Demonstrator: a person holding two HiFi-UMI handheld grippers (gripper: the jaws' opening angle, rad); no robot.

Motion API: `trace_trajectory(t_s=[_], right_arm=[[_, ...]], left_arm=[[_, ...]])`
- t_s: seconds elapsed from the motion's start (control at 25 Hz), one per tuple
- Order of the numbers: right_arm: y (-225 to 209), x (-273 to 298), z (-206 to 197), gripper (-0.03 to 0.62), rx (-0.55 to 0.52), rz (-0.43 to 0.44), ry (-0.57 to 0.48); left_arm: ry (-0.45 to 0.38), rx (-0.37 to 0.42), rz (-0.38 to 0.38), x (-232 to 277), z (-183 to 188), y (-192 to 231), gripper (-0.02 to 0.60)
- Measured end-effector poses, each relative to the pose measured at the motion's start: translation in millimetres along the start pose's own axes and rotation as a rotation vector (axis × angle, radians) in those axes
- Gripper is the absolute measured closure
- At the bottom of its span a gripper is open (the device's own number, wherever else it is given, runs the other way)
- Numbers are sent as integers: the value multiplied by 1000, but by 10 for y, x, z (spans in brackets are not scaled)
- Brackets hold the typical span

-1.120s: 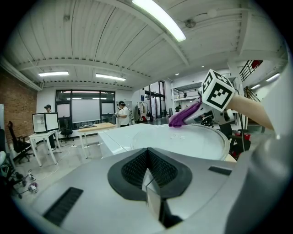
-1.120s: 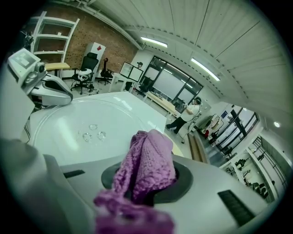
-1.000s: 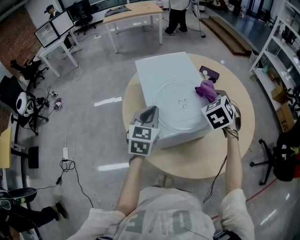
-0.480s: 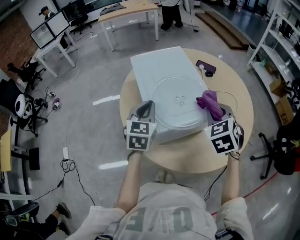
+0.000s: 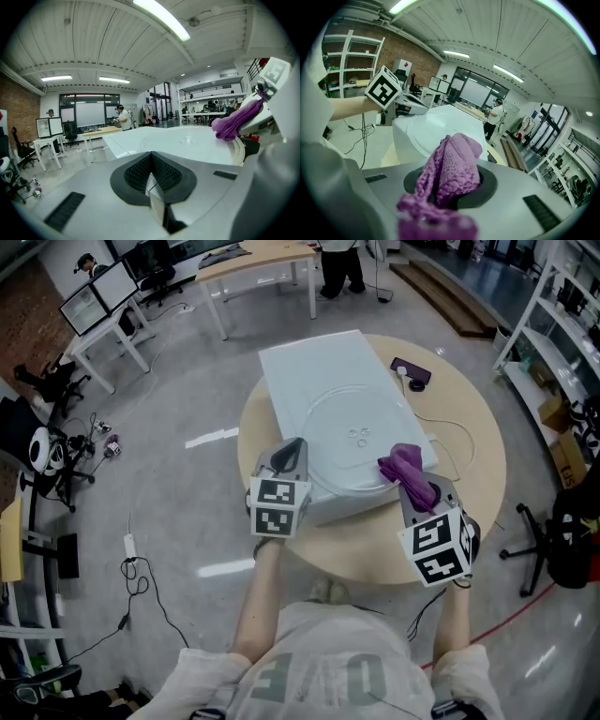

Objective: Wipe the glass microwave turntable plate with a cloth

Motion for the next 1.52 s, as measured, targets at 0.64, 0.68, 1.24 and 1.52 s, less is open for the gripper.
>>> trace_trajectory(t_s=[0.64, 0.68, 1.24, 1.52], right_arm=[[-89, 142, -3, 545, 14, -87, -36], [-117, 152, 6, 545, 17, -90, -40], [-231, -477, 296, 545, 104, -117, -279], [35, -944, 244, 545, 277, -49, -587]], left_arm=[[-25, -38, -36, -25, -3, -117, 580], [-27, -39, -41, -21, 12, -122, 580], [-210, 52, -6, -705, 548, -320, 580], [-445, 125, -117, -1290, 571, -924, 580]])
Point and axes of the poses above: the fingertips, and each gripper's own axes: x forward along the fingers, y to its left, z out of its top, the point moved 2 cm from there along -x, backward along the fingers, and after that the axes turned 14 degrees about y, right-handed, at the moved point
